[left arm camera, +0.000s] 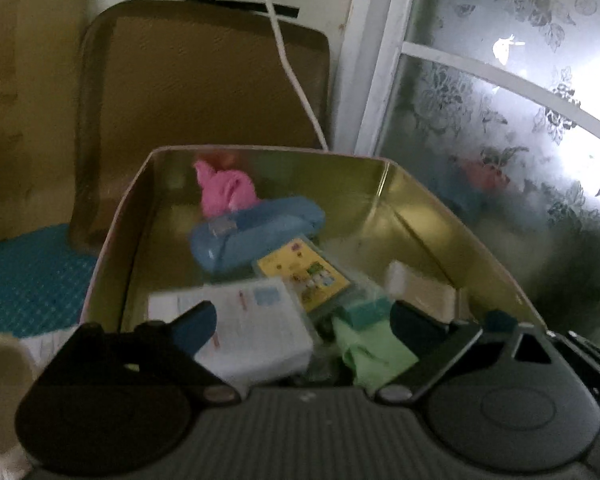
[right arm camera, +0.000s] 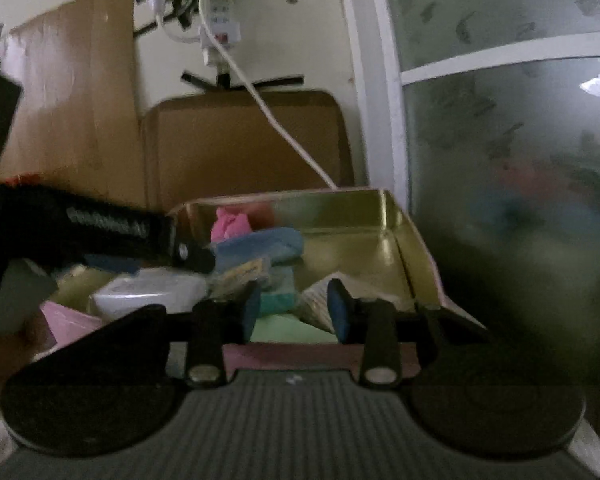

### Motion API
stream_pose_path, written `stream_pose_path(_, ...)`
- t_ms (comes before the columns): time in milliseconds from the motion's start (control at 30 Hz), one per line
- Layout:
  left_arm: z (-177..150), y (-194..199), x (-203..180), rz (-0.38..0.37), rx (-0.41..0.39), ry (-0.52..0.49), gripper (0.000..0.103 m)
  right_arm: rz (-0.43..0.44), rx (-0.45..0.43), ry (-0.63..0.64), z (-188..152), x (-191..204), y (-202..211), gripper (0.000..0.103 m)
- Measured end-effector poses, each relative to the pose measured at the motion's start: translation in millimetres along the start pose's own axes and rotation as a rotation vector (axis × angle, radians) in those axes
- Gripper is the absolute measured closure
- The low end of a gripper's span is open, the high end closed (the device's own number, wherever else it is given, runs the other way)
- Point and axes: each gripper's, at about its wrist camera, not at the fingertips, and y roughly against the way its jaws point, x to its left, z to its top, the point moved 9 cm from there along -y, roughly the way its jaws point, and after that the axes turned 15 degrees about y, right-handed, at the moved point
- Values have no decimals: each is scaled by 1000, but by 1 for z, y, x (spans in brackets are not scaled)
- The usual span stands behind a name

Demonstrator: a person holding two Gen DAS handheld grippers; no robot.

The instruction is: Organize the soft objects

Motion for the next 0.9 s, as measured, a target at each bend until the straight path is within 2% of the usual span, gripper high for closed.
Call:
stream_pose_path(100, -9, 7, 2, 17, 12, 0, 5, 11, -5, -59, 0, -1, 9, 63)
stream_pose_path(233, -15, 33, -1, 29, -15, -14, 1, 15, -11, -118, 6, 0, 23, 62)
stream_pose_path(300, -19, 51, -2, 40, -29, -16, 0, 18, -12, -142, 7, 1, 29, 60)
stream_pose_path(367, -21, 61, -5, 56, -38, -27, 0, 23, -8, -171, 7, 1, 36, 52)
stream_pose_path(533, -39, 89, -7, 80, -24, -62, 0, 39, 25, -229, 2, 6, 53, 50)
stream_pose_path(633, -53, 103, -2, 106, -18, -67, 0, 39, 50, -249, -4, 12, 65, 38)
stream_pose_path(767, -67, 124, 9, 131, -34, -49, 0, 59, 72, -276, -8, 23, 79, 37)
stream_pose_path(900, -77, 143, 21, 164, -54, -21, 0, 77, 65, -271, -7, 38, 94, 31)
